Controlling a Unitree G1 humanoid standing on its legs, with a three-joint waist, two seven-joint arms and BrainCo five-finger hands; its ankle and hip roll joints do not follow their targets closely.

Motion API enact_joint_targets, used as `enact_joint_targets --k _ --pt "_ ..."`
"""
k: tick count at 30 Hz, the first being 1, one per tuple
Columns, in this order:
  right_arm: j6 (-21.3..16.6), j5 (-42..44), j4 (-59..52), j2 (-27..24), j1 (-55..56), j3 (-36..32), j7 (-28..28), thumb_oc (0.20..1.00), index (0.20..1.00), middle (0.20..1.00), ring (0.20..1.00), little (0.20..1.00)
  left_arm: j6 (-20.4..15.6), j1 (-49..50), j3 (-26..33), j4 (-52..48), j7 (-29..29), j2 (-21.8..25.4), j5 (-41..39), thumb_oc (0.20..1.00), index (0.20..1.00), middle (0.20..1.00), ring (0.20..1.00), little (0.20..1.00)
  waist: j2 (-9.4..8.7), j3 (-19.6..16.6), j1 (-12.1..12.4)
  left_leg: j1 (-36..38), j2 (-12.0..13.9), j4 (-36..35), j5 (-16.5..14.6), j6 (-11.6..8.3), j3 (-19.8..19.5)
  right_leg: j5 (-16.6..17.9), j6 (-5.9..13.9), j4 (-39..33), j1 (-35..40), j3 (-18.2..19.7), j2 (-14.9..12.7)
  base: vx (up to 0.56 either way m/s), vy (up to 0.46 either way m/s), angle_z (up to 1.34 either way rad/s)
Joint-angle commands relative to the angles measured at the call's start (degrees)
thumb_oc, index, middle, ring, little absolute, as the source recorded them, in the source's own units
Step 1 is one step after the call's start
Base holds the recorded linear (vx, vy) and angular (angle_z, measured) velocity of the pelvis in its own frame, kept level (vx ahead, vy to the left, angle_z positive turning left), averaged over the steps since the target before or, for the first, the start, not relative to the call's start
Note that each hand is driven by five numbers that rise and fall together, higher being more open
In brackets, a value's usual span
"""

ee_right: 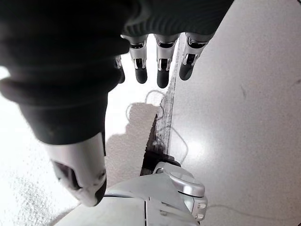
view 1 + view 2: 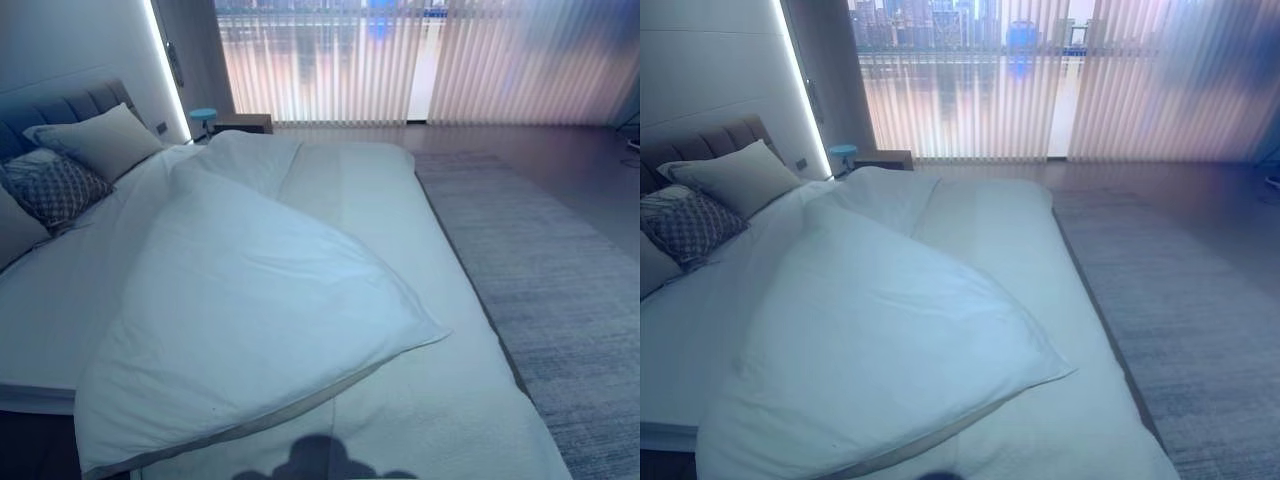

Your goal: Make the bed

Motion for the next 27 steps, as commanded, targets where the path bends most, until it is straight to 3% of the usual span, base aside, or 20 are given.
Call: enact_joint_targets --k 1,14,19,20,27 --pt "-0.7 0.1 1.3 -0.2 -3.3 2.4 0.2 1.000 1.000 1.000 1.000 1.000 -0.4 -2.3 0.7 1.7 -0.4 0.1 0.5 1.000 1.000 1.000 1.000 1.000 -1.97 0.4 -0.8 -1.8 -3.2 0.4 -1.1 -0.16 -0.4 0.5 5.30 1.2 3.7 0.0 -4.6 0.00 0.000 0.00" --pt "-0.6 1.7 1.5 -0.1 -3.3 1.3 -0.1 1.000 1.000 1.000 1.000 1.000 -0.2 -2.1 1.9 1.8 -0.4 -0.6 -2.2 1.000 1.000 1.000 1.000 1.000 -1.75 0.8 -0.5 -2.0 -3.2 0.4 -0.9 -0.35 -1.4 0.1 5.01 1.0 3.9 -1.1 -4.5 0.01 -0.009 0.03" --pt "-1.3 9.9 0.5 0.5 -3.9 -2.5 -0.9 1.000 1.000 1.000 1.000 1.000 -0.5 -2.4 3.4 1.4 0.1 -0.9 -5.8 1.000 1.000 1.000 1.000 1.000 -1.43 1.7 -0.7 -2.8 -3.0 0.4 -0.6 -0.48 -1.4 0.1 4.96 1.2 3.0 -1.3 -4.4 0.01 -0.009 0.05" --pt "-1.9 14.7 -0.7 0.8 -4.6 -4.2 -1.2 1.000 1.000 1.000 1.000 1.000 -0.7 -2.8 3.8 1.1 0.3 -0.9 -7.4 1.000 1.000 1.000 1.000 1.000 -1.27 2.4 -0.8 -3.4 -2.9 0.4 -0.4 -0.58 -1.5 0.1 4.93 1.3 2.3 -1.5 -4.4 0.00 0.000 0.00" --pt "-4.1 26.4 -6.1 1.3 -9.1 -4.9 -2.7 1.000 1.000 1.000 1.000 1.000 -1.4 -6.1 3.1 -0.4 1.7 -0.9 -12.6 1.000 1.000 1.000 1.000 1.000 -0.55 5.7 -0.8 -7.5 -2.6 0.4 0.9 -0.78 -1.4 0.9 4.88 1.9 -2.3 -1.6 -4.5 -0.05 -0.003 -0.01"
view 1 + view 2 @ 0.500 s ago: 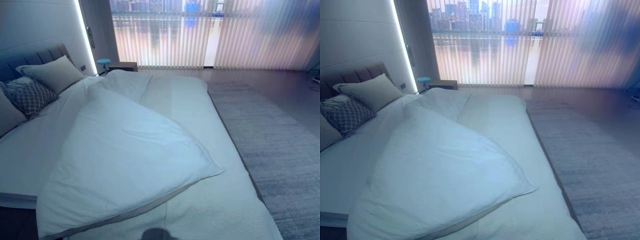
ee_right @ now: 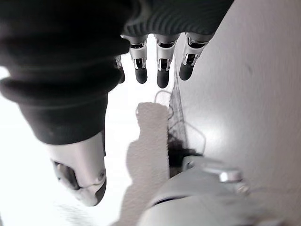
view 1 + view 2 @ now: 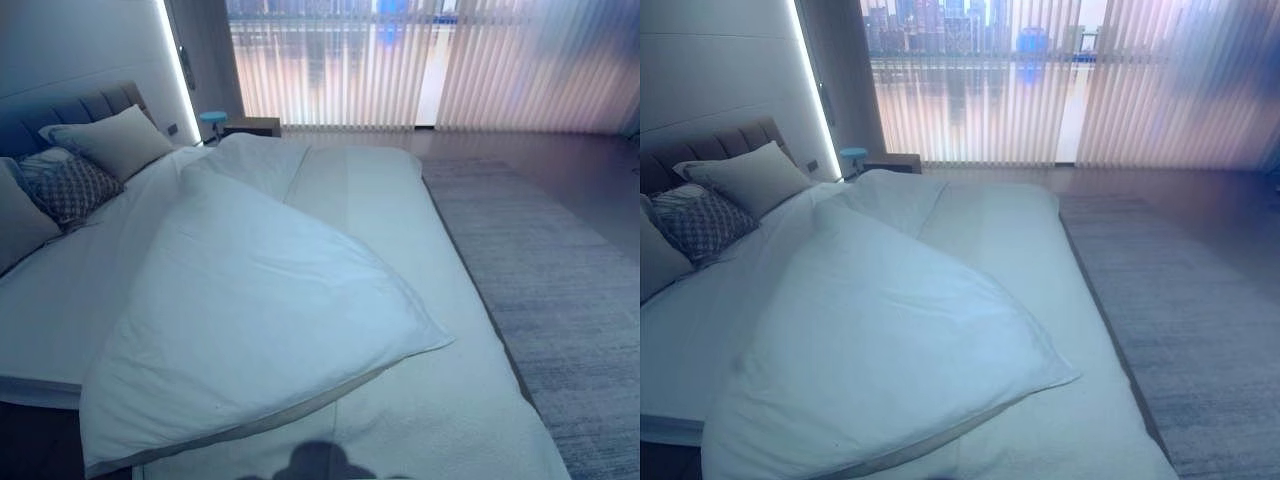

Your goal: Make the bed

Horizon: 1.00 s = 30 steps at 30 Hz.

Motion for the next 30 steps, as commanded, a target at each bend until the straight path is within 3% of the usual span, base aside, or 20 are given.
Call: enact_joint_targets --k 1,12,16,24,30 --pt "-3.2 9.6 -3.5 0.8 -9.0 -0.2 -2.4 1.000 1.000 1.000 1.000 1.000 -1.6 -6.9 0.1 -0.3 2.3 -0.5 -3.8 1.000 1.000 1.000 1.000 1.000 -0.96 6.1 -0.7 -3.6 -2.5 0.3 0.0 -0.68 0.1 0.8 5.44 2.0 1.1 0.0 -4.3 -0.11 0.010 -0.01" --pt "-8.8 31.4 -12.4 1.1 -27.2 0.1 -9.6 1.000 1.000 1.000 1.000 1.000 -1.9 -12.8 -6.8 -2.2 5.6 -2.7 -9.2 1.000 1.000 1.000 1.000 1.000 -0.41 12.3 1.2 -14.0 -2.5 0.3 3.3 -1.21 -0.3 4.1 5.89 1.9 -9.3 -0.1 -4.5 -0.04 0.000 -0.01" --pt "-10.9 35.5 -10.6 -0.5 -35.1 -1.8 -12.6 1.000 1.000 1.000 1.000 1.000 -1.6 -12.7 -8.4 -2.6 6.1 -3.4 -10.5 1.000 1.000 1.000 1.000 1.000 -0.05 13.9 1.9 -16.2 -2.5 0.3 3.6 -1.33 -0.6 4.6 5.81 1.3 -11.1 0.1 -4.5 0.03 0.013 0.00" --pt "-11.7 39.0 -3.4 -4.1 -47.9 -4.6 -15.7 1.000 1.000 1.000 1.000 1.000 -1.6 -12.8 -10.9 -4.1 7.0 -4.2 -12.5 1.000 1.000 1.000 1.000 1.000 0.57 16.3 3.2 -19.9 -2.6 0.3 4.2 -1.50 -1.3 5.2 5.76 0.7 -14.3 0.1 -4.3 0.02 0.008 0.02" --pt "-12.1 39.0 -2.3 -7.9 -56.5 -3.3 -16.5 1.000 1.000 1.000 1.000 1.000 -2.3 -13.4 -10.8 -6.5 8.1 -3.6 -15.9 1.000 1.000 1.000 1.000 1.000 -0.21 19.3 4.9 -24.4 -2.2 0.3 5.1 -1.31 -3.0 5.3 5.49 3.0 -19.3 -0.3 -3.7 0.00 0.000 0.00"
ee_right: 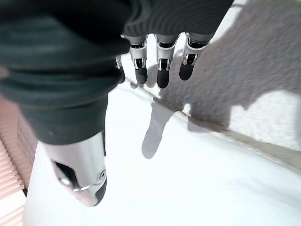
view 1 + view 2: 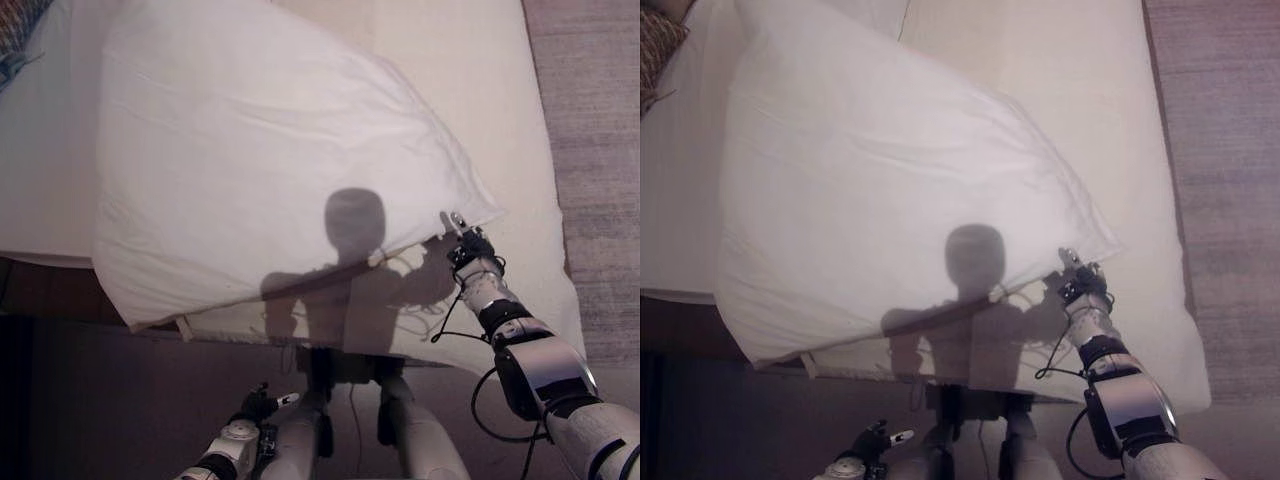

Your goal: Make the bed

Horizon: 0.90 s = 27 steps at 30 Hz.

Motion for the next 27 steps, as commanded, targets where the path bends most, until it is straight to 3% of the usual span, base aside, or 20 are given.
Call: enact_joint_targets --k 1,12,25,26,27 --pt "-2.7 1.3 0.2 -1.4 -4.2 0.3 -0.7 1.000 1.000 1.000 1.000 1.000 -0.4 -0.4 -2.8 1.5 1.5 -0.1 -2.3 1.000 1.000 1.000 1.000 1.000 -2.82 -0.1 1.5 -3.6 -0.8 0.0 0.5 -1.90 -2.8 -0.4 4.83 3.0 1.6 -0.4 -2.5 0.00 0.000 0.00" --pt "-1.9 -3.1 1.4 -5.4 -15.6 6.8 -2.3 1.000 1.000 1.000 1.000 1.000 -1.4 -2.7 -4.9 -2.2 3.0 0.1 -5.3 1.000 1.000 1.000 1.000 1.000 -3.59 5.3 3.2 -10.0 -0.6 0.0 2.4 -2.06 -5.3 -0.7 4.52 6.2 -5.0 -2.6 -2.2 -0.02 -0.029 0.09" --pt "-1.3 -3.2 2.0 -6.0 -23.0 12.3 0.0 1.000 1.000 1.000 1.000 1.000 -3.1 -3.9 -7.4 -6.7 3.7 0.0 -8.5 1.000 1.000 1.000 1.000 1.000 -2.55 5.3 5.4 -17.9 -1.2 0.0 4.1 -2.69 -8.7 -1.2 4.51 6.6 -11.2 -5.8 -2.8 0.00 -0.026 0.11" --pt "-1.3 -3.2 2.0 -6.0 -23.0 12.3 0.0 0.868 0.868 0.868 0.868 0.868 -3.1 -3.9 -7.4 -6.7 3.7 0.0 -8.5 1.000 1.000 1.000 1.000 1.000 -2.54 5.3 5.4 -17.9 -1.2 0.0 4.1 -2.69 -8.7 -1.2 4.51 6.6 -11.2 -5.8 -2.8 0.00 -0.004 0.19" --pt "-1.9 -2.0 0.7 -5.5 -23.3 12.8 0.9 0.442 0.442 0.442 0.442 0.442 -3.3 -4.1 -7.7 -6.8 3.6 0.0 -8.8 1.000 1.000 1.000 1.000 1.000 -2.30 5.3 5.6 -18.2 -1.3 0.0 4.2 -2.81 -9.1 -1.3 4.46 6.7 -11.5 -6.1 -2.9 0.00 0.008 0.14"
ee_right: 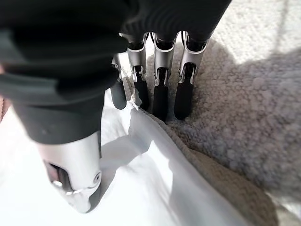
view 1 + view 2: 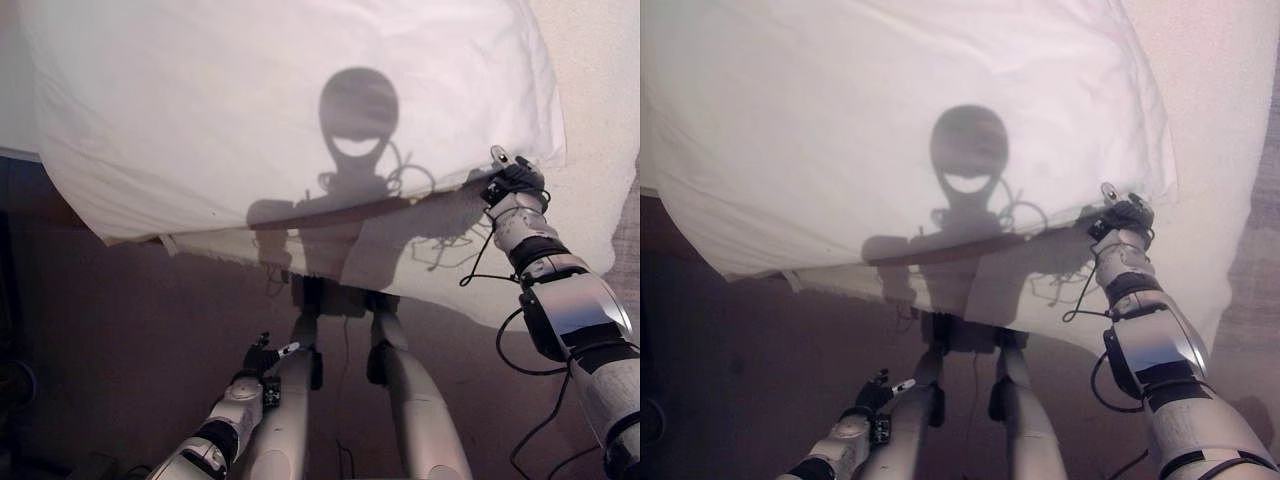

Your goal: Make the bed

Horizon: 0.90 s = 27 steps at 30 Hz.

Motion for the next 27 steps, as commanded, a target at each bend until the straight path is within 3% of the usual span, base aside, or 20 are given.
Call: enact_joint_targets --k 1,6,13,27 --pt "-1.8 1.5 -6.8 3.2 -9.8 3.4 6.8 0.200 0.200 0.200 0.200 0.200 0.1 0.2 -5.4 -1.0 0.5 -2.0 -2.3 1.000 1.000 1.000 1.000 1.000 0.40 1.4 4.3 -1.1 -1.6 -0.2 -0.1 -1.33 -2.3 -2.7 4.36 6.7 3.0 0.1 -2.7 0.01 0.003 0.12" --pt "-4.2 4.8 -8.4 5.3 -10.1 3.0 7.0 0.200 0.200 0.200 0.200 0.200 0.4 -0.5 -6.5 -0.3 0.3 -2.4 -2.4 1.000 1.000 1.000 1.000 1.000 0.61 1.4 4.3 -0.7 -2.0 -0.2 -0.1 -1.58 -2.5 -2.8 4.46 6.3 3.8 -0.3 -3.1 0.00 0.001 0.02" --pt "-4.8 5.2 -8.1 7.1 -10.7 3.1 6.7 0.200 0.200 0.200 0.200 0.200 0.5 -1.5 -7.0 0.0 0.8 -2.2 -2.9 1.000 1.000 1.000 1.000 1.000 0.80 1.4 3.8 1.0 -2.3 -0.2 -0.4 -1.80 -2.1 -2.7 4.60 5.9 5.6 0.0 -3.5 0.00 0.006 0.00" --pt "-7.3 4.6 -9.9 7.3 -5.6 -1.2 2.7 0.200 0.200 0.200 0.200 0.200 1.1 -2.2 -7.0 -0.3 2.1 -2.5 -2.7 1.000 1.000 1.000 1.000 1.000 0.73 1.4 2.0 1.9 -2.8 -0.2 -0.7 -1.59 -1.0 -1.7 5.05 5.1 6.5 1.0 -4.1 -0.01 0.009 0.03"
